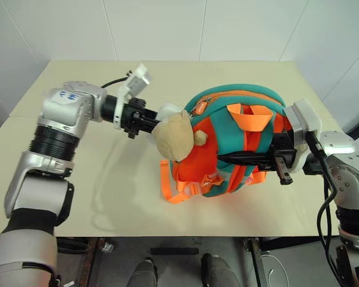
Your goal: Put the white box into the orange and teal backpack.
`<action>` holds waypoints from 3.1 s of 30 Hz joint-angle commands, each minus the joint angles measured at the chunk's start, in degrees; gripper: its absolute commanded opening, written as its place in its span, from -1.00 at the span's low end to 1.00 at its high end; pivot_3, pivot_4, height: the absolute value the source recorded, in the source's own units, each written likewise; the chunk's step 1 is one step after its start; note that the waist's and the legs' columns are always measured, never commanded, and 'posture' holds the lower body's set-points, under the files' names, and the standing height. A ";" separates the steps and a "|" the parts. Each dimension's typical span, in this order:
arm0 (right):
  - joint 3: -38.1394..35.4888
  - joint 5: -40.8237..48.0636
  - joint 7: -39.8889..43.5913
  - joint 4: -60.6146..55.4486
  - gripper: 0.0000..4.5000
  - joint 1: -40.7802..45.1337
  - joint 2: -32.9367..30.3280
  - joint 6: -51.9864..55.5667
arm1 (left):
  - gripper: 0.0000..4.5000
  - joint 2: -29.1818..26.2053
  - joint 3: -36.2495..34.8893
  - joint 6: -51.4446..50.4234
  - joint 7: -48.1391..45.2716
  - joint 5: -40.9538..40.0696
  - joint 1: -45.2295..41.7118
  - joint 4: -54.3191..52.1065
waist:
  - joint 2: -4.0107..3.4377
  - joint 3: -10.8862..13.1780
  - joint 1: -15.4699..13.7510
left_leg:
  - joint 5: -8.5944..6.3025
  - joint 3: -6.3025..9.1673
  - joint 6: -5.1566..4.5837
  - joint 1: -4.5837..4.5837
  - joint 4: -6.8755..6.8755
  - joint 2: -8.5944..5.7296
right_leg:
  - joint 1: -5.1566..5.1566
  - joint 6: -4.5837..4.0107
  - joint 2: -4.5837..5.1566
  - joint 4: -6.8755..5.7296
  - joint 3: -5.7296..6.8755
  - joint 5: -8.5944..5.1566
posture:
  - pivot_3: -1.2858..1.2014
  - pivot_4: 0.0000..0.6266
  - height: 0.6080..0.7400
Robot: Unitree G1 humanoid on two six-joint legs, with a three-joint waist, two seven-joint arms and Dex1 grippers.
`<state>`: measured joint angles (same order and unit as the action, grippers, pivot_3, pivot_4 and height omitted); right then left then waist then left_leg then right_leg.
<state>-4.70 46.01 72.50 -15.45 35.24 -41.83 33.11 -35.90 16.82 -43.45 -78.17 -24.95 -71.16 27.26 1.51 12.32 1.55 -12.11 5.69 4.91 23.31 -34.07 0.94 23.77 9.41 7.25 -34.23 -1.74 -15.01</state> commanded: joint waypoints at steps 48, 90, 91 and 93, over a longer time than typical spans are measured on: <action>-0.83 0.03 -2.74 -1.55 -1.00 1.16 3.02 -1.90 | 0.91 -0.83 -18.77 -16.39 11.26 -11.95 11.94 -27.13 | -0.01 0.01 0.06 | -0.01 0.01 -0.03 -0.06 -0.37 -0.01 | -0.09 0.03 -0.03 -0.29 -0.09 0.03 | 0.03 -0.52 1.00; -3.53 3.74 -4.87 -7.76 -1.00 -5.50 5.07 -4.08 | -0.62 -14.24 -16.64 -16.80 4.66 -13.55 8.84 -15.31 | -0.01 0.01 0.08 | -0.03 0.00 -0.04 -0.08 -0.19 0.01 | -0.05 -0.02 -0.05 -0.20 -0.13 0.00 | 0.03 -0.52 1.00; -3.60 3.76 -4.87 -7.92 -1.00 -5.62 5.03 -4.01 | -0.63 -14.34 -16.89 -16.76 4.80 -13.62 8.96 -15.52 | -0.01 0.01 0.07 | -0.03 -0.01 -0.04 -0.07 -0.19 0.01 | -0.05 -0.02 -0.06 -0.20 -0.13 0.00 | 0.03 -0.52 1.00; -3.77 3.77 -4.79 -8.24 -1.00 -6.00 4.83 -3.94 | -0.63 -14.82 -17.90 -16.94 4.79 -13.96 8.80 -15.08 | -0.01 0.01 0.07 | -0.03 0.00 -0.04 -0.07 -0.20 0.01 | -0.05 -0.01 -0.05 -0.20 -0.13 0.00 | 0.03 -0.52 1.00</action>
<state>-6.47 48.48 66.37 -21.03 29.93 -35.86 31.14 -48.42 3.17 -61.10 -75.16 -39.43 -62.17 11.19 1.50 12.33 1.61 -12.14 5.69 4.87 23.24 -34.27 0.94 23.72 9.39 7.19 -34.43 -1.86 -15.01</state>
